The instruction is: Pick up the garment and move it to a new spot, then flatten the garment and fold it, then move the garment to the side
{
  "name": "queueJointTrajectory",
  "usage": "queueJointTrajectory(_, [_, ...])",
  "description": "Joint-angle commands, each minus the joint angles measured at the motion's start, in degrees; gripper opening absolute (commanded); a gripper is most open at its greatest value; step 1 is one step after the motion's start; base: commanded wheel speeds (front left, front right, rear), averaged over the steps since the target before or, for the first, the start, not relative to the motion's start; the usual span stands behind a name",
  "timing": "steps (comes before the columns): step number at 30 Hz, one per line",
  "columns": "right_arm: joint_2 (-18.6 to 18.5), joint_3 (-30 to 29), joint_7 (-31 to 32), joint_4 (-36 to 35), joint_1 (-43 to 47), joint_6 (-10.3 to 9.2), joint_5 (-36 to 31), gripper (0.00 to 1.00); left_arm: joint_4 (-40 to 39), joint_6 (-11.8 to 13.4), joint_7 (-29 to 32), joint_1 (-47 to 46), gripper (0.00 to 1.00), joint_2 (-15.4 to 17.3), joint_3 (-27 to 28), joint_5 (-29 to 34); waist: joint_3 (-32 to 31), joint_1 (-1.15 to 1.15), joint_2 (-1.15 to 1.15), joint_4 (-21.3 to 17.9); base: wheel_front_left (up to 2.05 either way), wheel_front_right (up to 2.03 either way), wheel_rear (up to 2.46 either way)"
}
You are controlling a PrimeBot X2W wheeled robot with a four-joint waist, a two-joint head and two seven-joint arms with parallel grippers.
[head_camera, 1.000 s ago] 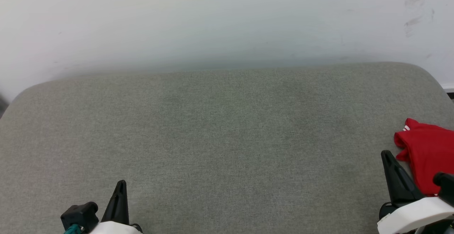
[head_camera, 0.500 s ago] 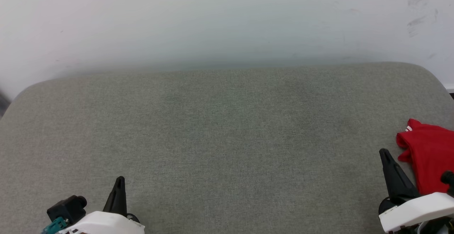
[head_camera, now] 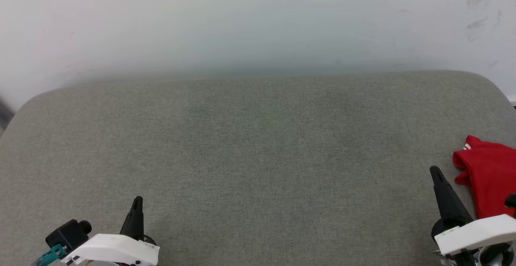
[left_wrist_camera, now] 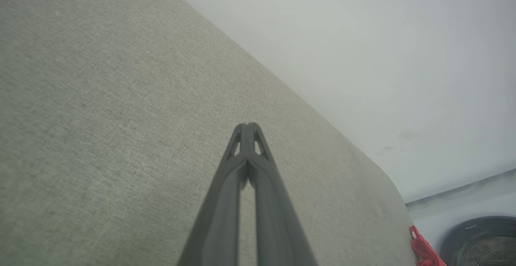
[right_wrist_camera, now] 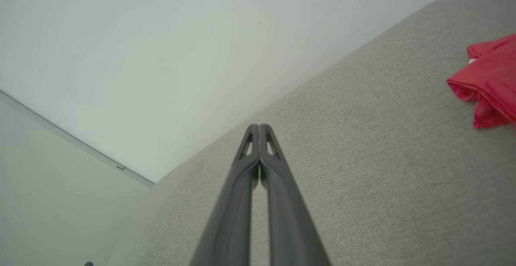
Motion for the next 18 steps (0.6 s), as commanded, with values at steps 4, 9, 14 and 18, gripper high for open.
queueJointTrajectory(4, [0.1,-0.3,0.2,0.4,-2.0,0.00,4.0,0.00,-0.3,-1.0,0.9,-2.0,0.00,-0.5,1.3,-3.2,0.1,0.00,0.00,0.1,0.00,0.00,0.00])
queueJointTrajectory(9, [0.3,-0.4,0.3,1.4,-2.5,0.00,7.6,0.00,0.0,-1.7,1.9,-2.4,0.00,-1.1,2.2,-6.1,0.1,0.00,0.00,0.2,0.00,0.00,0.00])
queueJointTrajectory(14, [0.5,-0.6,0.5,2.4,-3.0,0.00,11.0,0.00,0.3,-2.5,2.8,-2.9,0.00,-1.8,3.0,-8.9,0.2,0.00,0.00,0.4,0.00,0.00,0.00])
queueJointTrajectory(18, [0.7,-0.7,0.6,3.1,-3.4,0.00,13.6,0.00,0.5,-3.1,3.4,-3.2,0.00,-2.2,3.7,-11.0,0.2,0.00,0.00,0.5,0.00,0.00,0.00])
